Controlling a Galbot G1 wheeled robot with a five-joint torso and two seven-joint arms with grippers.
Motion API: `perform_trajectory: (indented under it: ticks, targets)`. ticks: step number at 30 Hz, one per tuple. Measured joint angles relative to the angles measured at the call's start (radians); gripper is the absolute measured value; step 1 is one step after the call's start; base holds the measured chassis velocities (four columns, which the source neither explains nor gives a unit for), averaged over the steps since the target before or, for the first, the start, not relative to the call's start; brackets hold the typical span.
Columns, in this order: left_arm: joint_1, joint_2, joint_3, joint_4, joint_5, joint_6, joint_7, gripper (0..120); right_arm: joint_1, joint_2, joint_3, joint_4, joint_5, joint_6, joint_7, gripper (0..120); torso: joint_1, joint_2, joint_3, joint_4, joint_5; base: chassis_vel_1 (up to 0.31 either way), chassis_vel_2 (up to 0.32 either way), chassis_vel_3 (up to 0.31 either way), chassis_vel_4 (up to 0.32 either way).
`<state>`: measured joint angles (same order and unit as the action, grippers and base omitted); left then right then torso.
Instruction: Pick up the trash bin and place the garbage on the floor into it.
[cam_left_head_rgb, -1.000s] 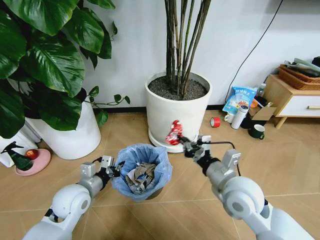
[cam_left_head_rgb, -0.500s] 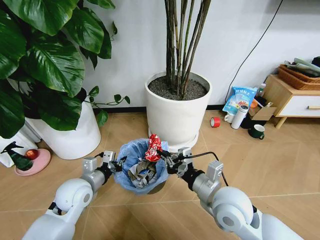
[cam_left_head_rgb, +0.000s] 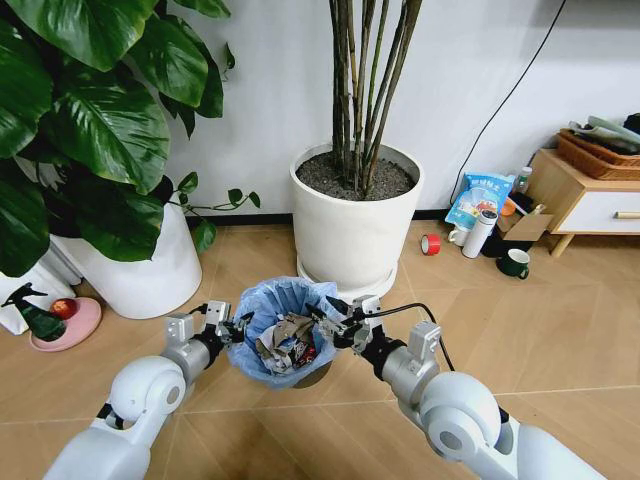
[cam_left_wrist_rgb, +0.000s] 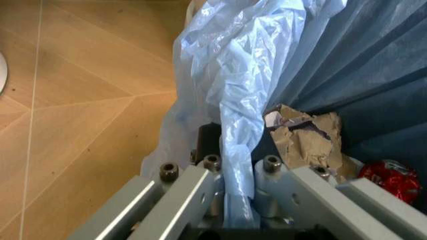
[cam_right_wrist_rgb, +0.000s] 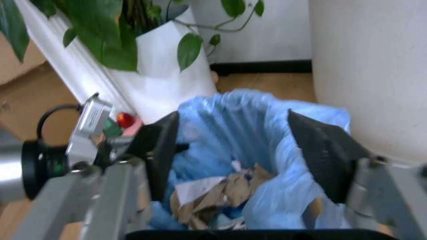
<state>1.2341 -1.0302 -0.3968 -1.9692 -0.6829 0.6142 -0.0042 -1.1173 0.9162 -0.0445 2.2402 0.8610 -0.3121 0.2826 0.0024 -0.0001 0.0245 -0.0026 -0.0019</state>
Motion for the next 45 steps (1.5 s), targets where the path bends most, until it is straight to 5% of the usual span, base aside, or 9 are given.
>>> perform_trajectory:
  ticks: [7,10,32,45]
  targets:
    - [0.025,0.0,-0.023,-0.012,0.009,-0.004,-0.003,0,0.0,0.008,0.134,-0.069,-0.231,0.051,-0.036,95,0.0,0.0,0.0,0.0001,0.0001,0.0,0.0,0.0,0.0]
    - [0.034,-0.001,-0.034,-0.017,0.012,-0.007,-0.005,0,-0.013,0.01,0.193,-0.103,-0.298,0.077,-0.048,99,0.0,0.0,0.0,0.0,0.0002,0.0,0.0,0.0,0.0]
    - [0.139,-0.063,-0.123,-0.08,0.1,-0.049,-0.069,0,-0.33,0.157,0.561,-0.079,-0.492,0.129,-0.052,100,0.0,0.0,0.0,-0.0003,-0.0001,0.0,0.0,0.0,0.0]
    - [0.264,-0.151,-0.333,-0.165,0.139,-0.059,-0.064,0,-0.427,0.308,0.675,-0.062,-0.634,0.157,-0.088,100,0.0,0.0,0.0,0.0002,-0.0001,0.0,0.0,0.0,0.0]
